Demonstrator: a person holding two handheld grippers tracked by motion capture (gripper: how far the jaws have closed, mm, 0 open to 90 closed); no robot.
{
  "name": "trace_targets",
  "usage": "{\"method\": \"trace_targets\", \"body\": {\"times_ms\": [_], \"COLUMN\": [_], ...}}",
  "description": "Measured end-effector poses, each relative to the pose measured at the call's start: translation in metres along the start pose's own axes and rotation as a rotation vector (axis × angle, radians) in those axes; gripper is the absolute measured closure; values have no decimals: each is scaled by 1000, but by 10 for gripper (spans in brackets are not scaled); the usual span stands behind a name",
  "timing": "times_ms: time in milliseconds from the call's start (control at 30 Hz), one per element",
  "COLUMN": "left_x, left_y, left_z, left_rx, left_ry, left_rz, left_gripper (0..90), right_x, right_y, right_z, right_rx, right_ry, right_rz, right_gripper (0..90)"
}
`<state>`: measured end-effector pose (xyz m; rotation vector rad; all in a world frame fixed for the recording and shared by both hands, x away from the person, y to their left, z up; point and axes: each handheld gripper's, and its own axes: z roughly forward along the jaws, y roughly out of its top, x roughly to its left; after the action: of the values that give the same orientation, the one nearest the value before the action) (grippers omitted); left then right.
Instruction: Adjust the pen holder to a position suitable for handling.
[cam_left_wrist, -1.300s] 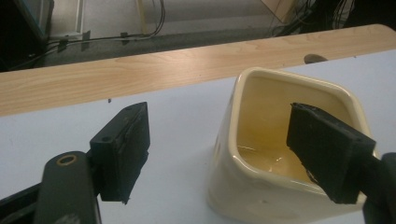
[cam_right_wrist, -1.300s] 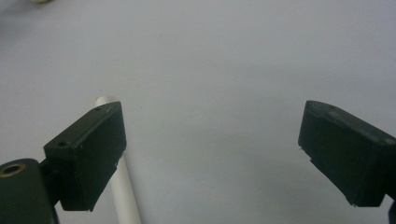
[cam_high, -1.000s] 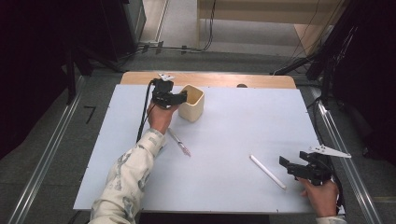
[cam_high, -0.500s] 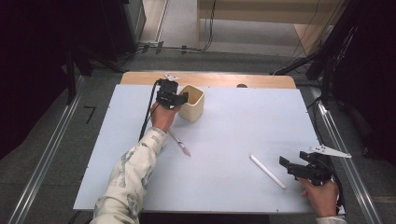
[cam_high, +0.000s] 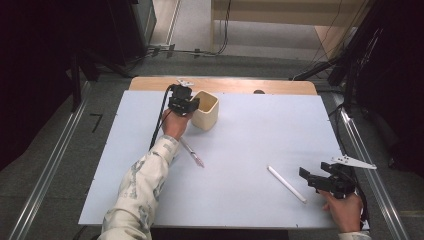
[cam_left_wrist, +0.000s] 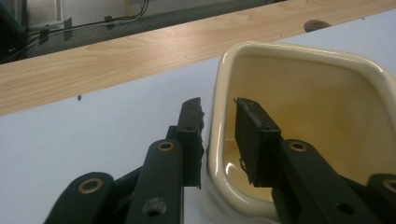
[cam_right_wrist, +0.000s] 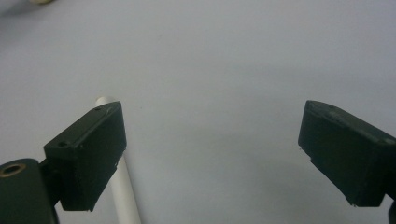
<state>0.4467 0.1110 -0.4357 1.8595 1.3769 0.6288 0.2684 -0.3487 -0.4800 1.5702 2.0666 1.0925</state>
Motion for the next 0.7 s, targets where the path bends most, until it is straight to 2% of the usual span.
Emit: {"method": "trace_targets", "body": {"times_ms": [133,467,700], "left_x": [-2,0,0], "left_y": [1,1,1], "left_z": [1,3,2], "left_rx": [-1,1,1], "left_ry": [10,18,20], "left_rz": [11,7,12], "left_gripper": [742,812,823], "right_x": [0,-1,0], "right_y": [0,0,0], "right_z": [0,0,0], "right_rx": [-1,-4,-3], "right_ry": [0,2,1], "right_rz": [-1,-2,-3], "right_gripper": [62,62,62]}}
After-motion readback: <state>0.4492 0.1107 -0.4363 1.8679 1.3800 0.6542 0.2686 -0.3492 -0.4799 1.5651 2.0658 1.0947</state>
